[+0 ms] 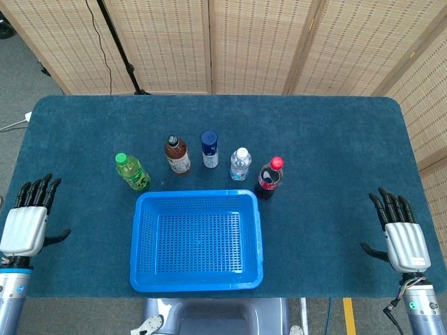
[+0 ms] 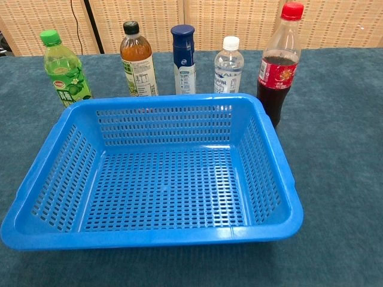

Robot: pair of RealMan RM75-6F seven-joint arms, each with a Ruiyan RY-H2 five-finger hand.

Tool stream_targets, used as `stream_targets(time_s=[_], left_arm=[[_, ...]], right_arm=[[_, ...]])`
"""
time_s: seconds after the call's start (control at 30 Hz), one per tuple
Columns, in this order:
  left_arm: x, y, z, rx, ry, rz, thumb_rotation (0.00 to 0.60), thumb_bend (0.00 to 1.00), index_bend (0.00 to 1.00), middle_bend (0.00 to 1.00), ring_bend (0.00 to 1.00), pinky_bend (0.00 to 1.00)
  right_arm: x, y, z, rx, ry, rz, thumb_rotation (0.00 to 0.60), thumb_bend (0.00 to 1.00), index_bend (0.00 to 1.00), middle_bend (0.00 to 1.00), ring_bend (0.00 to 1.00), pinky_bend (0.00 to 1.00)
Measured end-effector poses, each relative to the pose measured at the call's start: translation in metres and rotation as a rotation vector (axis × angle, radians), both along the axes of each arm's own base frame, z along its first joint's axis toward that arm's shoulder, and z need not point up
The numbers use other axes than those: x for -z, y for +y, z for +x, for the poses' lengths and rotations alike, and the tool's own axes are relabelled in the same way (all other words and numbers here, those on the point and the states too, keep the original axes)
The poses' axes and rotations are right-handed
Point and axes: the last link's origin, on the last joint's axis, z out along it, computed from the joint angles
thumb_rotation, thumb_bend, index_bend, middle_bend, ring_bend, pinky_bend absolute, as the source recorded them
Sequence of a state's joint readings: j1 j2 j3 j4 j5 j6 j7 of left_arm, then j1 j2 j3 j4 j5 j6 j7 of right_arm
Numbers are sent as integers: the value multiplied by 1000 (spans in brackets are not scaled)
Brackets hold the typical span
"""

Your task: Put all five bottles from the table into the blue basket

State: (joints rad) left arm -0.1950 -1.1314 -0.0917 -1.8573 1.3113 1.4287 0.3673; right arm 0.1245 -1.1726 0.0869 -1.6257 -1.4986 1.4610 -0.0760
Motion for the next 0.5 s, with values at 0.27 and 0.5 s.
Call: stream_targets(time_s=[0.27, 0.5], left_arm=[[-2, -2, 1, 6, -10, 2, 600, 0, 0, 0, 0, 0], [-4, -2, 4, 33, -30, -5, 600, 0, 0, 0, 0, 0]], right_arm=[[-1, 0, 1, -8, -16, 2, 600, 0, 0, 0, 0, 0], [-4, -8, -3, -20, -75, 7, 600, 0, 0, 0, 0, 0]])
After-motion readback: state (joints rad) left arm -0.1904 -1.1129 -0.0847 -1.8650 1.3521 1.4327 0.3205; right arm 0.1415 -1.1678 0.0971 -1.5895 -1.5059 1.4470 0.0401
